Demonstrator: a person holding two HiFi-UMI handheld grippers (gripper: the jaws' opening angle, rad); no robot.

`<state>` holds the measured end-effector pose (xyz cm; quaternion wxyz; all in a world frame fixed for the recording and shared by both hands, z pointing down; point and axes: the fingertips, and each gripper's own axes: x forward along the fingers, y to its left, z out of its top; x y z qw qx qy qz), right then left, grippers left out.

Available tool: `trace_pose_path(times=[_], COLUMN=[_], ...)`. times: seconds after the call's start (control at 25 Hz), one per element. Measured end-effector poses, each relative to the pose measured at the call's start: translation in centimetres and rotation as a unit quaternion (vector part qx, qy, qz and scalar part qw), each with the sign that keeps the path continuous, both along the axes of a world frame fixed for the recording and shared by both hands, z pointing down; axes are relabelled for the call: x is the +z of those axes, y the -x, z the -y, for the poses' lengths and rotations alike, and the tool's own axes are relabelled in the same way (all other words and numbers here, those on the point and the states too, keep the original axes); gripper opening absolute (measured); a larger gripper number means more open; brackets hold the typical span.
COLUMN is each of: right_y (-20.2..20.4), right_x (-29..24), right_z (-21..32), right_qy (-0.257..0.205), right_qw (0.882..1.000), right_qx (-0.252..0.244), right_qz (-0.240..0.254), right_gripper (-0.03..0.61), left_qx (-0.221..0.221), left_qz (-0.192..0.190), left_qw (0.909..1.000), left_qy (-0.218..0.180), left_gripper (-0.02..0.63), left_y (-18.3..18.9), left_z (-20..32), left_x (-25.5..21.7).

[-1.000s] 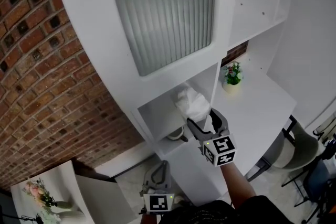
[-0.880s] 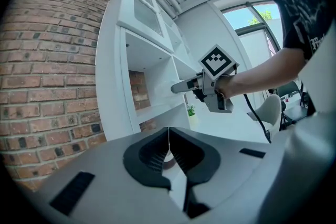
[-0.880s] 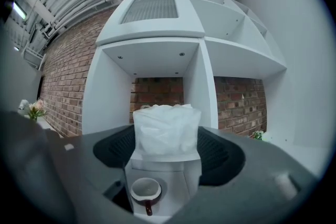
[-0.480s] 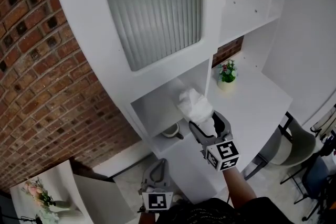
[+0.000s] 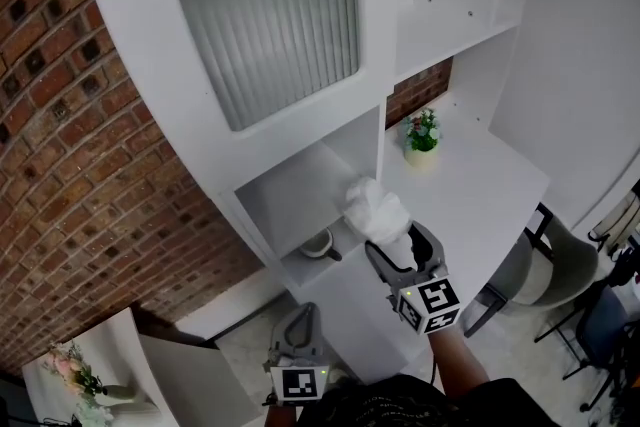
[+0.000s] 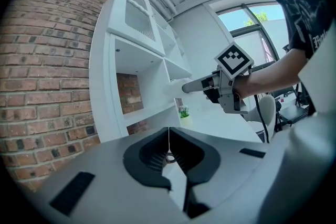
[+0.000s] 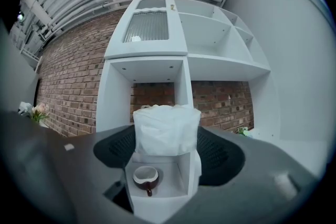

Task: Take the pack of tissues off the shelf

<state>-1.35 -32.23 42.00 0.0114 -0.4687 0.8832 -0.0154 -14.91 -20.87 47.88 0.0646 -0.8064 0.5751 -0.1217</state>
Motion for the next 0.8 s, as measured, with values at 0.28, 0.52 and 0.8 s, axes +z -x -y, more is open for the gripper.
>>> trace_pose_path(times=[0.28, 0.52, 0.8], right_y=[-1.3, -2.3, -2.8], right_x=[1.3, 2.7, 4.4], right_z=[-1.4, -2.6, -3.9], right_qy=[0.010, 0.025, 0.040], right_qw=[1.000, 0.999, 0.999], right_qx=[0.006, 0.009, 0.005], right_qz=[-0.013, -0.017, -0.018], right_gripper=[0.350, 0.350, 0.350], left_qx=[0.015, 0.021, 0.018], left_qz=[0.007, 0.000, 0.003], left_qw=[0.9999, 0.9997, 0.9998], left_qy=[0.003, 0.010, 0.009], left_gripper=[0.011, 0.011, 0.011], left_y=[-1.3, -2.1, -2.7], left_z=[-0.3, -0.4, -0.6], left_x=[0.3, 0.7, 0.9])
